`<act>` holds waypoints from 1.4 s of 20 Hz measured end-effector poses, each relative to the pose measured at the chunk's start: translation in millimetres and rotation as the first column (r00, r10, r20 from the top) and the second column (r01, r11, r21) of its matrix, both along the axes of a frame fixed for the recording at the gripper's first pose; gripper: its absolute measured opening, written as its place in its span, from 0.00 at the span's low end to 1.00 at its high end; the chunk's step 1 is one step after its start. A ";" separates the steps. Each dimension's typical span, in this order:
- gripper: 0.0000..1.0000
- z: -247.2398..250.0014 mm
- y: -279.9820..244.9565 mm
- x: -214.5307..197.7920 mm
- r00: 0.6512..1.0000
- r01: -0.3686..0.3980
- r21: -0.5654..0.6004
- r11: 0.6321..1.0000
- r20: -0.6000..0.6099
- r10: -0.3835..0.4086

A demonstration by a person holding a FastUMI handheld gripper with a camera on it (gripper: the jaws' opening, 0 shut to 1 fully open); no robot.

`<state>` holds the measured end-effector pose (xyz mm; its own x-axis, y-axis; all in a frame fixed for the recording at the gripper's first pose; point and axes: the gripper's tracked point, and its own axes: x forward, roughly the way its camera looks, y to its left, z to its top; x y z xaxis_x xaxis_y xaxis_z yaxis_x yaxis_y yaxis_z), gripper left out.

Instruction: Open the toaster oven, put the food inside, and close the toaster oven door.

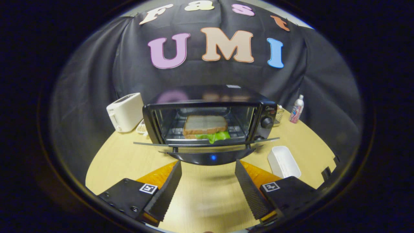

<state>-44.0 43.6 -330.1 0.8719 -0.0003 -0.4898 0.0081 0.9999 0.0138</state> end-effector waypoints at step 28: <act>1.00 247.6 -10.3 71.7 0.924 -0.020 0.064 0.998 0.383 -0.006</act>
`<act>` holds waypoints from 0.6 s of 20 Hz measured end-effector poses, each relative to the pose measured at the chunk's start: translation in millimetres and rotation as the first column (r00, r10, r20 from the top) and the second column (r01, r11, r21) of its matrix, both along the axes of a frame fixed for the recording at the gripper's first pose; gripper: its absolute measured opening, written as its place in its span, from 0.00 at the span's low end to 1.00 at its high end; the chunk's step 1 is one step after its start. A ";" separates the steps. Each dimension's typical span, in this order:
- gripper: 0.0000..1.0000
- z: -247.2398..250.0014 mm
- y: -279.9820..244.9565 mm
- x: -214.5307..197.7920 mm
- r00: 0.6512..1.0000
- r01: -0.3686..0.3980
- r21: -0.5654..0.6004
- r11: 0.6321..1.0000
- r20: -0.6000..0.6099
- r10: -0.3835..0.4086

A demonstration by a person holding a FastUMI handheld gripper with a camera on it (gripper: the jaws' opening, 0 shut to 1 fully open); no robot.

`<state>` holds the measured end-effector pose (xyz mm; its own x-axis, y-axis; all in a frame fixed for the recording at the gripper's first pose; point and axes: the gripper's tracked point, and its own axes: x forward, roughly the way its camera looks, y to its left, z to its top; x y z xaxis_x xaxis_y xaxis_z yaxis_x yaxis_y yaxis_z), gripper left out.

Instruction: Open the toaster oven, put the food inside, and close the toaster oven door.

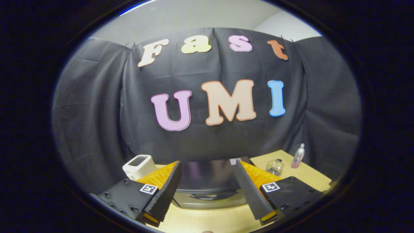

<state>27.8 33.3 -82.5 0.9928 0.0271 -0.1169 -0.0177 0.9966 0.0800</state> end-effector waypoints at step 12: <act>1.00 65.3 -46.8 9.6 0.991 0.089 -0.036 0.995 0.098 -0.085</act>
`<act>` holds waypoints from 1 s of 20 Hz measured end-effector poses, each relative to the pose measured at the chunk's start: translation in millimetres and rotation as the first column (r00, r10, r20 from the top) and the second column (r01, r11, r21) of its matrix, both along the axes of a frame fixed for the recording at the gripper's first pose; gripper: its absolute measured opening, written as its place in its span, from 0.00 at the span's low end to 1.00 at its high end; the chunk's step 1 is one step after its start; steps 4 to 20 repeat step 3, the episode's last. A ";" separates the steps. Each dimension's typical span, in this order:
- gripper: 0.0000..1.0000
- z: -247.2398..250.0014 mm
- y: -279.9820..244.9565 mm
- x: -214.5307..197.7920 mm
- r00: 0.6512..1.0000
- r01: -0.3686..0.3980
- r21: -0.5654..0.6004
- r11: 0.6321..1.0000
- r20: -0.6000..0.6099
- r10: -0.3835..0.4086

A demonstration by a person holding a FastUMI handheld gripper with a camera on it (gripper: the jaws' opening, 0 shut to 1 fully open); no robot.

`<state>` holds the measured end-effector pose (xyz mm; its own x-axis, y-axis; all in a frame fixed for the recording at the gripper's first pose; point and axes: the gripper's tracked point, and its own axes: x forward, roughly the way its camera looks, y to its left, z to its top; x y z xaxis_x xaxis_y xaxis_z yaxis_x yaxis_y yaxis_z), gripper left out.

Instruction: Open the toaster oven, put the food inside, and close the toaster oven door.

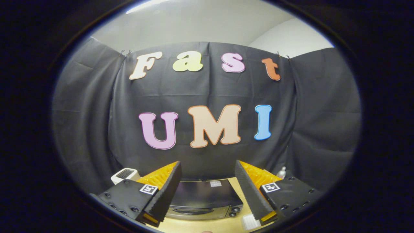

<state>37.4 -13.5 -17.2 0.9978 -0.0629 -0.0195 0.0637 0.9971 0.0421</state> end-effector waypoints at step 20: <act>1.00 4.6 -8.2 0.2 1.000 0.016 -0.005 1.000 0.002 -0.016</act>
